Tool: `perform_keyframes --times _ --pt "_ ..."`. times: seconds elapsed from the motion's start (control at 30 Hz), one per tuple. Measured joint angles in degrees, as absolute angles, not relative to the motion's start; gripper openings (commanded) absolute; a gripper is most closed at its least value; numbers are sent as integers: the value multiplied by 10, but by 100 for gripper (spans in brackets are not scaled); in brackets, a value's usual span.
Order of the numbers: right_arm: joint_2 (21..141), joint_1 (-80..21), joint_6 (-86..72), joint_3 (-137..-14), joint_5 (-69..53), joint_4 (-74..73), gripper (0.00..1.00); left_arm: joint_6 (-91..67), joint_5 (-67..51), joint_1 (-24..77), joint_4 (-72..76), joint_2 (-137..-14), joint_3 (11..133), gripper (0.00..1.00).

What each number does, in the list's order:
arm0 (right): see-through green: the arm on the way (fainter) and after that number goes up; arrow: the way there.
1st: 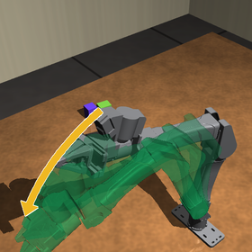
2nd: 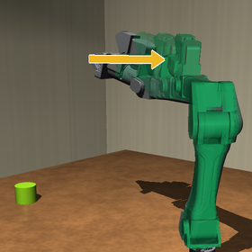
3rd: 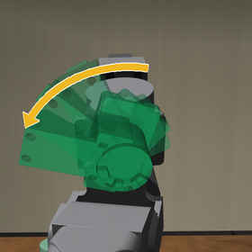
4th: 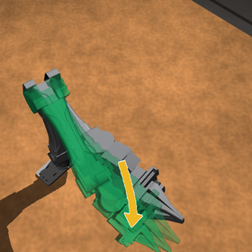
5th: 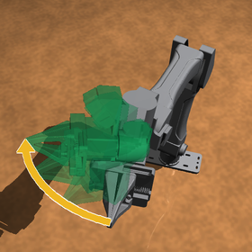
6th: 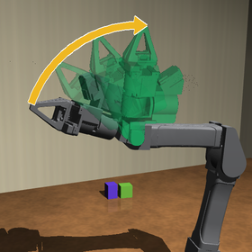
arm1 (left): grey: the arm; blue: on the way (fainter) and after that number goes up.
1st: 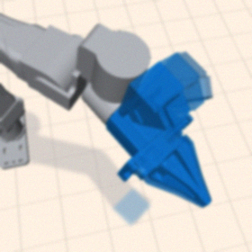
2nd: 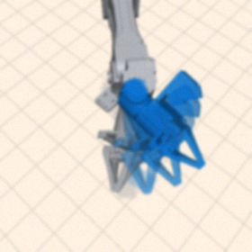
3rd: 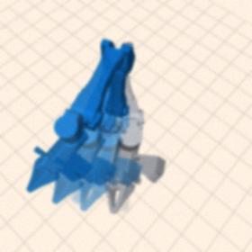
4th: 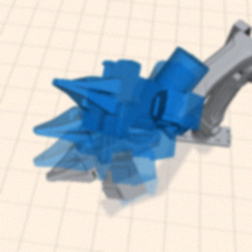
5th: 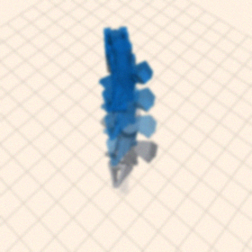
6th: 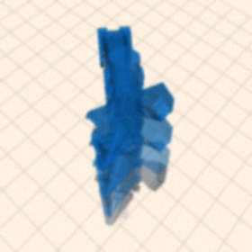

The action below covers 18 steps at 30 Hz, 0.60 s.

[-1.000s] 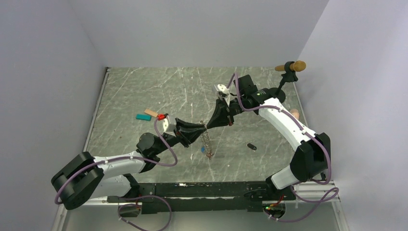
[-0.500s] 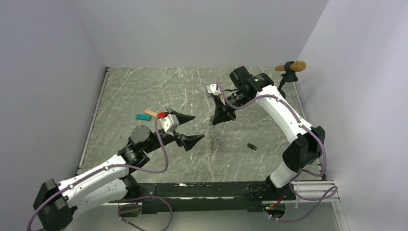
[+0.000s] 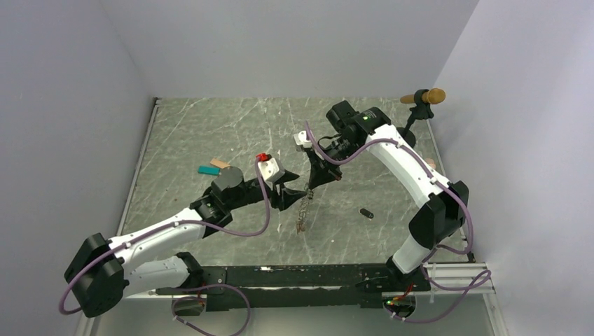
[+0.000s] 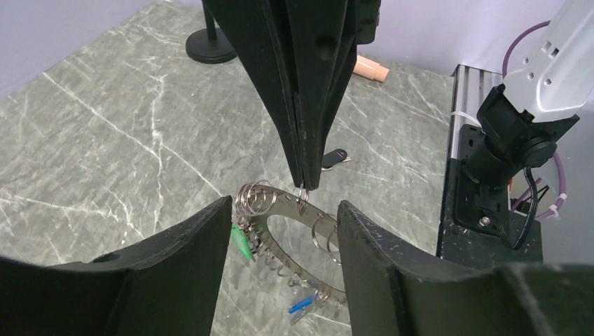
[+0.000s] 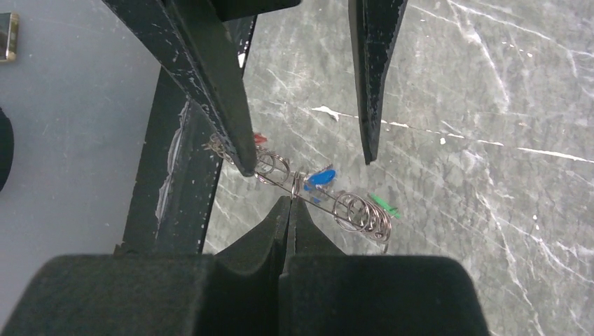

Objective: Put the keys on the keyring

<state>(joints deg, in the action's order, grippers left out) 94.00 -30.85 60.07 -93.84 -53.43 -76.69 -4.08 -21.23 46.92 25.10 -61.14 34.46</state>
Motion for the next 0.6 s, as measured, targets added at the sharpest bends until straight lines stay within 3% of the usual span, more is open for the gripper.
perform_keyframes --times 0.1,0.3,0.6 --pt "943 -312 605 -938 -533 -770 0 -39 -224 468 262 -622 347 42" --pt "945 -313 611 -939 -530 -776 0 -36 -248 467 267 -641 350 25" --pt "946 -313 614 -939 -530 -778 0 -38 -277 466 272 -656 359 16"
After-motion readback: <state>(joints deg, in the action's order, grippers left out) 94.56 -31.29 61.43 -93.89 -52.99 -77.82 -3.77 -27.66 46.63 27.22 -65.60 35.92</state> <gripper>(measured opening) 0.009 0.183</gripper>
